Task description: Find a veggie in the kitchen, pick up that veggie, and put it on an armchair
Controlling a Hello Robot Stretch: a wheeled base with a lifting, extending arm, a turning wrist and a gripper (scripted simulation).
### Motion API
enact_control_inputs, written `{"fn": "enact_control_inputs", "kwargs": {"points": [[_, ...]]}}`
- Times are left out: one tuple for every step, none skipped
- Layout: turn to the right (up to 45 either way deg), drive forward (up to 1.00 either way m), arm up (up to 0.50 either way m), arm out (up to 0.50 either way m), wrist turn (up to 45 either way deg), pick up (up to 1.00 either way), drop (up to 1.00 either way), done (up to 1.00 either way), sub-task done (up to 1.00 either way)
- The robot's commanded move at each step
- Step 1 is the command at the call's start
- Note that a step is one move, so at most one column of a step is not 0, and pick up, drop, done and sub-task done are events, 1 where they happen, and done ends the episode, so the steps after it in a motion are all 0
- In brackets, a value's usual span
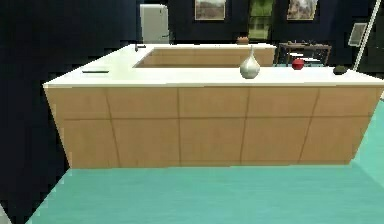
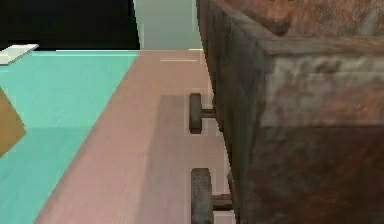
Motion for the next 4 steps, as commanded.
{"fn": "enact_control_inputs", "kwargs": {"points": [[36.0, 0.0, 0.0, 0.0, 0.0, 0.0, 0.0, 0.0, 0.0], [0.0, 1.0, 0.0, 0.0, 0.0, 0.0, 0.0, 0.0, 0.0], [0.0, 0.65, 0.0, 0.0, 0.0, 0.0, 0.0, 0.0, 0.0], [-45.0, 0.0, 0.0, 0.0, 0.0, 0.0, 0.0, 0.0, 0.0]]}}
